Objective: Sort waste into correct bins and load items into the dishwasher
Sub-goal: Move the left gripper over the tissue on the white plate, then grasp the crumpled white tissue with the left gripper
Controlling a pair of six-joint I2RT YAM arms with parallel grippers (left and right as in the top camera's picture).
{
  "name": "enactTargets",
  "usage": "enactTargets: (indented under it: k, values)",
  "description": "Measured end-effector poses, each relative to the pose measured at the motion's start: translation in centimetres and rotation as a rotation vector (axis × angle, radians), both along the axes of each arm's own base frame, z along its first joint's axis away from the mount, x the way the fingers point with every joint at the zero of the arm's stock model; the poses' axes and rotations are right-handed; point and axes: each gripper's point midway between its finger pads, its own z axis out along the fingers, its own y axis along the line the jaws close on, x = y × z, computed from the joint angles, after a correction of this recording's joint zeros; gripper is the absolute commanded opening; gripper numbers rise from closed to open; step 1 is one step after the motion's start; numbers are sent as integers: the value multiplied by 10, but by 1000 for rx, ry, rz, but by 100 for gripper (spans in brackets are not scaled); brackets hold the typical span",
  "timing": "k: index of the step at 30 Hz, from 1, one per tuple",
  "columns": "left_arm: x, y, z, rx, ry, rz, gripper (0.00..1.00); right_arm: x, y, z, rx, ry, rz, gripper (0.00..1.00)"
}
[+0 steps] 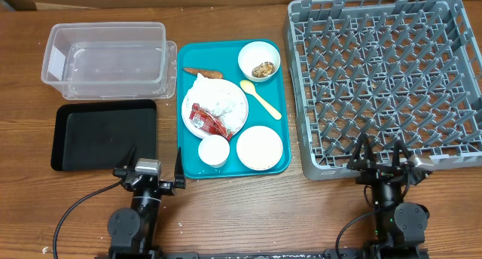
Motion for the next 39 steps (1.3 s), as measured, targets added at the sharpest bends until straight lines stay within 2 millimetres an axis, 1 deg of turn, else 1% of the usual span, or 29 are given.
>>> enactTargets:
  k: [1, 5, 7, 8, 9, 14, 15, 18, 22, 25, 28, 29, 31, 33, 36, 38, 39]
  values:
    - [0, 0, 3, -8, -11, -2, 100, 0, 5, -3, -16, 11, 26, 100]
    - [-1, -2, 9, -50, -24, -12, 100, -2, 13, -18, -44, 86, 76, 100]
    - [-1, -4, 16, -59, -22, -22, 100, -4, 16, -14, -59, 110, 95, 100]
    - [-2, -5, 20, -62, -16, -25, 100, -6, 17, -5, -68, 106, 103, 100]
    - [-2, -5, 27, -66, -10, -28, 100, -8, 18, 8, -78, 92, 113, 100]
    - [5, -10, 73, -72, 16, -54, 100, -19, 24, 91, -130, 25, 147, 100]
    - [9, -13, 86, -70, 33, -68, 100, -19, 24, 96, -133, 25, 149, 100]
    - [27, -20, 111, -59, 119, -101, 100, -15, 26, 115, -145, 108, 163, 100]
    - [61, -26, 130, -57, 312, -121, 100, -4, 26, 122, -150, 231, 173, 100]
    - [86, -33, 138, -53, 486, -135, 100, 7, 27, 123, -151, 360, 183, 100]
    - [107, -47, 134, -38, 652, -164, 100, 19, 28, 120, -148, 478, 193, 100]
    - [114, -55, 129, -29, 723, -177, 100, 24, 28, 117, -146, 520, 196, 100]
    - [126, -67, 119, -12, 806, -196, 100, 32, 28, 111, -144, 576, 200, 100]
    - [142, -80, 101, 5, 878, -216, 100, 40, 29, 101, -141, 626, 203, 100]
    - [160, -97, 63, 17, 971, -244, 100, 47, 29, 83, -137, 696, 210, 100]
    - [166, -107, 29, 12, 1060, -270, 100, 51, 31, 75, -132, 727, 222, 100]
    - [168, -110, 15, 4, 1096, -283, 98, 52, 33, 72, -128, 738, 229, 100]
